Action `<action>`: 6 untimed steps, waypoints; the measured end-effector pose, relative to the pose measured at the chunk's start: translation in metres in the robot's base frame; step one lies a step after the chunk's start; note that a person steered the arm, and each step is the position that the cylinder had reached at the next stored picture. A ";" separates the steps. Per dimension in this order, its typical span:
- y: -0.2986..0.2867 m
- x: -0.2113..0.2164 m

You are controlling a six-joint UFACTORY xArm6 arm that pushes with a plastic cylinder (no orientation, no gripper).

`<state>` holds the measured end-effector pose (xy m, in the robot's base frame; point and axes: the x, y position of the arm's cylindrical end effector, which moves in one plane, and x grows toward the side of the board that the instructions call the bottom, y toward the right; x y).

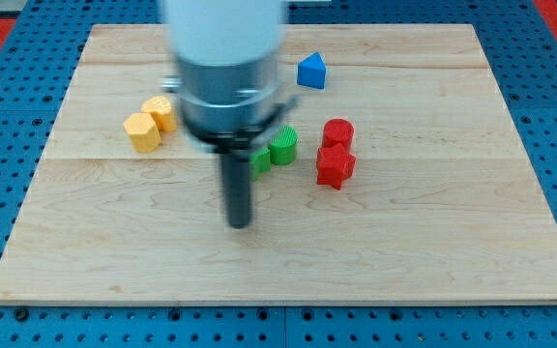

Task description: Push the green blocks close to the red blocks

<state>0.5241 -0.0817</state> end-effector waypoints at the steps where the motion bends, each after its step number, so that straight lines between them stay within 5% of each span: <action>1: -0.049 -0.028; 3: -0.023 -0.069; 4: 0.042 -0.069; 6: 0.054 -0.069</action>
